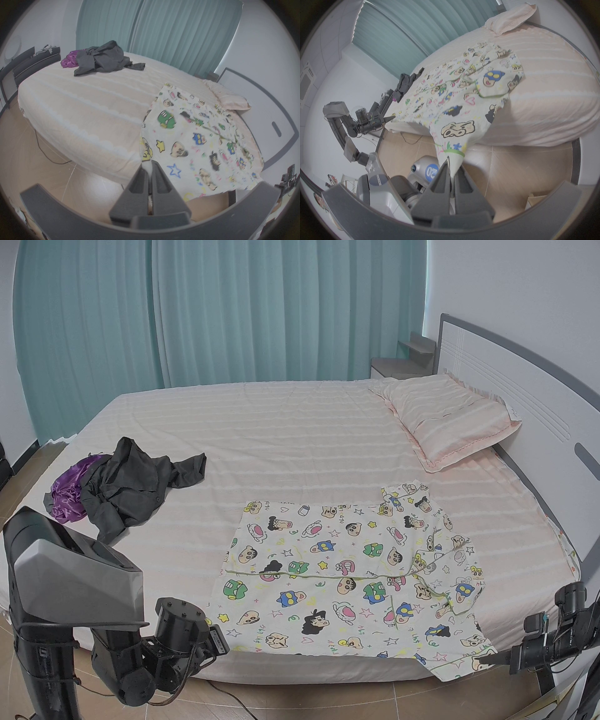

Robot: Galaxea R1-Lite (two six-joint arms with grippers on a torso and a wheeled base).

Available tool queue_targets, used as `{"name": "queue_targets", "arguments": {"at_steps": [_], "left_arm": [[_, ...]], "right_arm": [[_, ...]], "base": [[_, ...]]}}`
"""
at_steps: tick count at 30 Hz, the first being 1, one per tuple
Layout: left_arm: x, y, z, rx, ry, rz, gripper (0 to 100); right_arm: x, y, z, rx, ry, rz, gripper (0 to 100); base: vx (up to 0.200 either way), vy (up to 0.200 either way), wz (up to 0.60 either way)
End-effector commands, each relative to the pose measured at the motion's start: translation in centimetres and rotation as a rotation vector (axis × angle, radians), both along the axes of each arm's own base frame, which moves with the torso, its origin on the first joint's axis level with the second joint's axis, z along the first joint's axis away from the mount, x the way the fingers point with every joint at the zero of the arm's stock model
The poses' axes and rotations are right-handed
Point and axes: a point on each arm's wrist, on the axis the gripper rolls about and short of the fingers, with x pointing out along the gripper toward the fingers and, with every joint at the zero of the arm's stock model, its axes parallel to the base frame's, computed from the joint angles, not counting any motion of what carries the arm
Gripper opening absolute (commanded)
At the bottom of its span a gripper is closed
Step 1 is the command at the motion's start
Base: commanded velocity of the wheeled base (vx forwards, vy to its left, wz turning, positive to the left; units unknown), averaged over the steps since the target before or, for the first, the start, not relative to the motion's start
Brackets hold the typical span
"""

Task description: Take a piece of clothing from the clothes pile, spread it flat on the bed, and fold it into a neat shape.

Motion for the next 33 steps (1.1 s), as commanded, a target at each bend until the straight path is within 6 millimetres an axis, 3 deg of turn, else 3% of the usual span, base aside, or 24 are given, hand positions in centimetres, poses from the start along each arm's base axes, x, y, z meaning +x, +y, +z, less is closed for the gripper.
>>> {"name": "queue_targets", "arguments": {"at_steps": [1,5,11,21,33], "left_arm": [[1.7,-0.7,2.8,-0.049,-0.082,0.007,0],[3.0,-1.2,4.0,-0.045,-0.045,0.009,0],[4.9,-0.9,4.0,-0.091,0.062,-0.001,0],[8.5,0.0,5.1,-0.186,0.231,0.061,0],[11.9,-0.5,3.5,-0.190,0.318,0.110,0]], "right_arm": [[1.6,-0.2,2.0,0.048,-0.093,-0.044,0],[2.7,0.1,3.2,0.131,-0.099,-0.079,0],[4.3,-0.3,3.4,0.133,-0.122,-0.082,0],[6.9,-0.9,2.1,0.137,-0.101,-0.084,0],[10.3,-1.5,1.1,0.146,-0.084,-0.124,0]], "base": [[0.000,0.000,0.00],[0.000,0.000,0.00],[0.000,0.000,0.00],[0.000,0.000,0.00],[0.000,0.000,0.00]]}}
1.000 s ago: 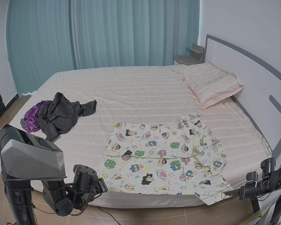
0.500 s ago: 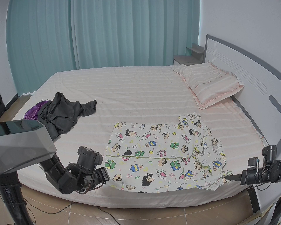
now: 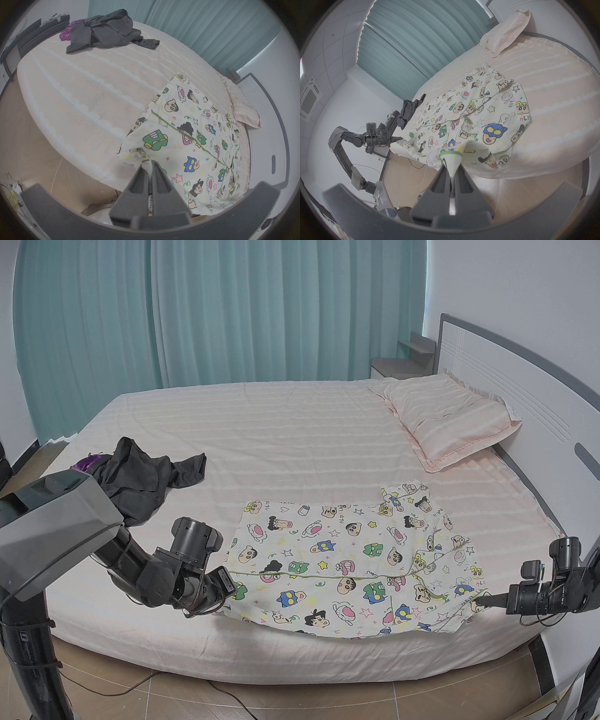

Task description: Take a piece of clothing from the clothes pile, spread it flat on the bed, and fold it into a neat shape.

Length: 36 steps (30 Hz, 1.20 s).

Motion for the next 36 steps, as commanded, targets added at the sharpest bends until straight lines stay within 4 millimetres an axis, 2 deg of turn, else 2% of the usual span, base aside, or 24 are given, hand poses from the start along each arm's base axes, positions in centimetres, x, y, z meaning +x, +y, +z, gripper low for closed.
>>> {"name": "queue_targets", "arguments": {"at_steps": [1,9,15,17,18,30,36], "left_arm": [[1.8,-0.1,-1.2,-0.001,0.026,0.022,0],[4.4,-0.5,-1.8,-0.011,0.034,0.055,0],[6.2,-0.6,-1.4,-0.023,0.029,0.081,0],[6.4,-0.5,-1.3,-0.029,0.027,0.089,0],[6.9,-0.5,-0.8,-0.057,0.016,0.124,0],[9.1,-0.5,-0.6,-0.049,0.066,0.157,0],[10.4,-0.9,-1.2,-0.046,0.060,0.164,0]], "right_arm": [[1.8,-0.2,-1.2,-0.011,0.027,-0.021,0],[4.3,-0.1,-2.2,-0.028,0.038,-0.041,0],[6.7,-0.2,-2.4,-0.029,0.037,-0.100,0],[7.0,-0.2,-2.4,-0.032,0.036,-0.106,0],[7.6,-0.4,-2.3,-0.030,0.032,-0.128,0],[9.5,-0.6,-2.1,-0.004,0.021,-0.172,0],[10.4,-0.8,-2.8,-0.021,0.028,-0.201,0]], "base": [[0.000,0.000,0.00],[0.000,0.000,0.00],[0.000,0.000,0.00],[0.000,0.000,0.00],[0.000,0.000,0.00],[0.000,0.000,0.00],[0.000,0.000,0.00]]}}
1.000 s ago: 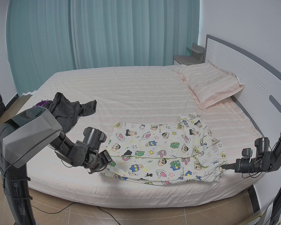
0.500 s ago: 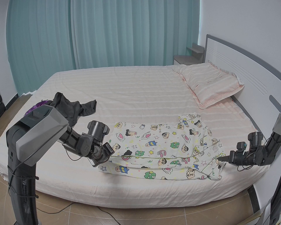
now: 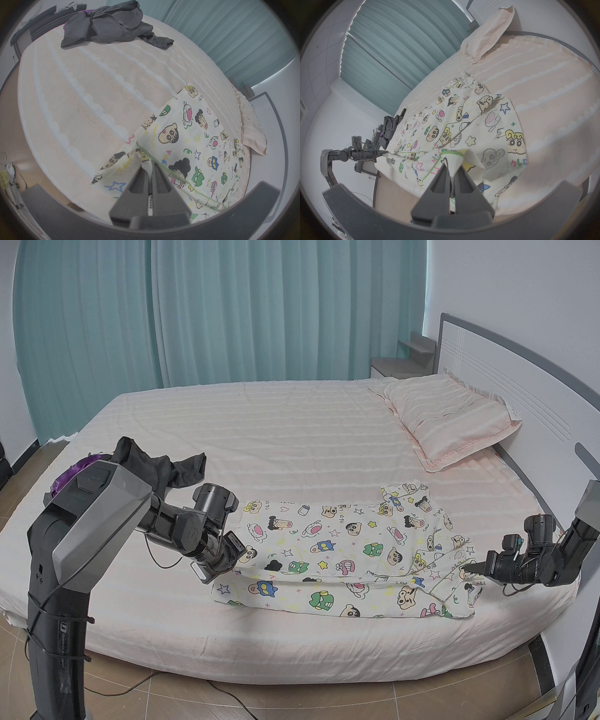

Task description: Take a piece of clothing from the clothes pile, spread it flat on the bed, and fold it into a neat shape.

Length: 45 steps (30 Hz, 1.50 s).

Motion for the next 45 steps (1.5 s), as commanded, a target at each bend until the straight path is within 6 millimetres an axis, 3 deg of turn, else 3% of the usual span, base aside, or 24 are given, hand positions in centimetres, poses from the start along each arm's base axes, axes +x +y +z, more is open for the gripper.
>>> {"name": "queue_targets", "arguments": {"at_steps": [1,11,26,27,33,38,45], "left_arm": [[1.1,-0.3,-1.2,0.008,0.000,0.005,0],[2.7,-0.7,-2.5,0.018,0.018,0.007,0],[4.5,-0.8,-2.3,-0.024,0.002,0.064,0],[4.6,-0.8,-2.2,-0.023,0.010,0.066,100],[4.6,-0.4,-1.6,-0.027,0.038,0.091,100],[4.7,1.4,0.7,-0.057,0.015,0.143,100],[2.4,5.7,5.1,-0.200,0.035,0.146,100]], "right_arm": [[0.7,-0.1,-0.7,-0.004,0.004,-0.008,0],[1.8,0.2,-0.1,0.028,-0.003,-0.038,0],[3.2,0.4,-0.4,0.036,0.002,-0.095,0],[3.2,0.4,-0.5,0.032,0.005,-0.100,100],[3.2,0.2,-0.4,0.030,0.015,-0.146,100],[2.7,0.2,1.2,0.063,0.025,-0.264,100],[0.3,3.3,3.9,0.196,0.031,-0.517,100]], "base": [[0.000,0.000,0.00],[0.000,0.000,0.00],[0.000,0.000,0.00],[0.000,0.000,0.00],[0.000,0.000,0.00],[0.000,0.000,0.00],[0.000,0.000,0.00]]}}
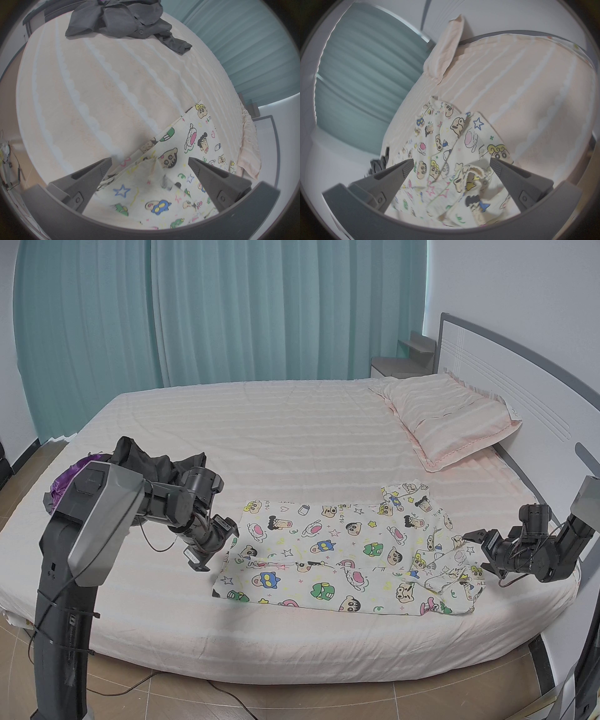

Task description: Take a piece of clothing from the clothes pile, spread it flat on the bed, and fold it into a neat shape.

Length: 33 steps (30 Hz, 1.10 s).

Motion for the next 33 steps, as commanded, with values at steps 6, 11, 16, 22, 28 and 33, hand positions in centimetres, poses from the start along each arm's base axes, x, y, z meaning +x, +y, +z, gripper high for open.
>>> {"name": "queue_targets", "arguments": {"at_steps": [6,11,16,22,28,33], "left_arm": [[-7.9,5.8,6.0,-0.212,-0.027,-0.023,100],[-12.2,6.1,5.8,-0.248,-0.096,-0.057,100],[-12.4,6.8,5.1,-0.245,-0.191,-0.026,100],[-12.0,7.2,4.2,-0.295,-0.199,0.011,100],[-12.4,7.0,3.4,-0.335,-0.161,-0.022,100],[-12.3,6.6,2.8,-0.341,-0.139,-0.031,100]], "right_arm": [[-3.3,6.4,3.6,0.152,-0.007,-0.177,100],[-2.3,7.7,0.0,0.100,0.065,-0.231,100],[-1.8,8.0,-1.5,0.058,0.074,-0.268,100],[-1.8,8.1,-2.6,0.051,0.102,-0.268,100],[-1.4,8.4,-3.3,0.046,0.085,-0.276,100],[-0.5,8.4,-3.6,0.041,0.053,-0.290,100]], "base": [[0.000,0.000,0.00],[0.000,0.000,0.00],[0.000,0.000,0.00],[0.000,0.000,0.00],[0.000,0.000,0.00],[0.000,0.000,0.00]]}}
